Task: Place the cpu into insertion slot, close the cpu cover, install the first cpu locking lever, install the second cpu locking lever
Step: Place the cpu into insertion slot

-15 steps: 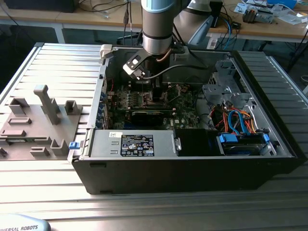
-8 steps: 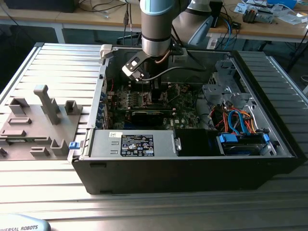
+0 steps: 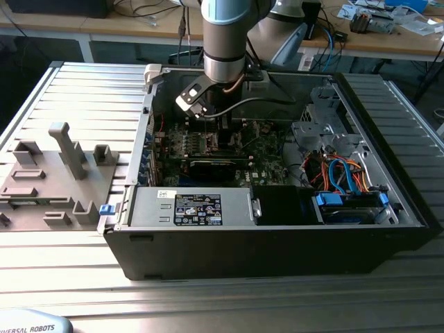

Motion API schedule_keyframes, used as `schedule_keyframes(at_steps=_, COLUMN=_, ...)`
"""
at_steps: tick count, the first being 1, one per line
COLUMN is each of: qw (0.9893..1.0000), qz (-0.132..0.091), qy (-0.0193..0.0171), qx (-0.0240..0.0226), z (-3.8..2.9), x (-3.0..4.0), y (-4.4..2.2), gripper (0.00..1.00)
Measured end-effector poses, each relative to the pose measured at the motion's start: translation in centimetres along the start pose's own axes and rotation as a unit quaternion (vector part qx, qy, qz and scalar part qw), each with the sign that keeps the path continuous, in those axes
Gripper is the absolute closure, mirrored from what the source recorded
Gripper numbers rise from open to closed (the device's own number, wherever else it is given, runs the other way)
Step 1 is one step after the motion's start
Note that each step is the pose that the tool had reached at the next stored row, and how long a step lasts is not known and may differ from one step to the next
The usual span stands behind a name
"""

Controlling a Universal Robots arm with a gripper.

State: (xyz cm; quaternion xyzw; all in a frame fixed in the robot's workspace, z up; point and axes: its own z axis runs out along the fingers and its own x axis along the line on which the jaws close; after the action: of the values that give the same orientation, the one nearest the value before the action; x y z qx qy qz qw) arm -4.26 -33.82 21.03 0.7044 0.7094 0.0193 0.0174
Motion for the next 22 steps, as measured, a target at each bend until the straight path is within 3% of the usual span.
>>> schedule_keyframes(at_steps=22, qw=1.0, qz=0.008, qy=-0.0009, qx=0.0001, z=1.25, x=0.2, y=-0.24, gripper=0.46)
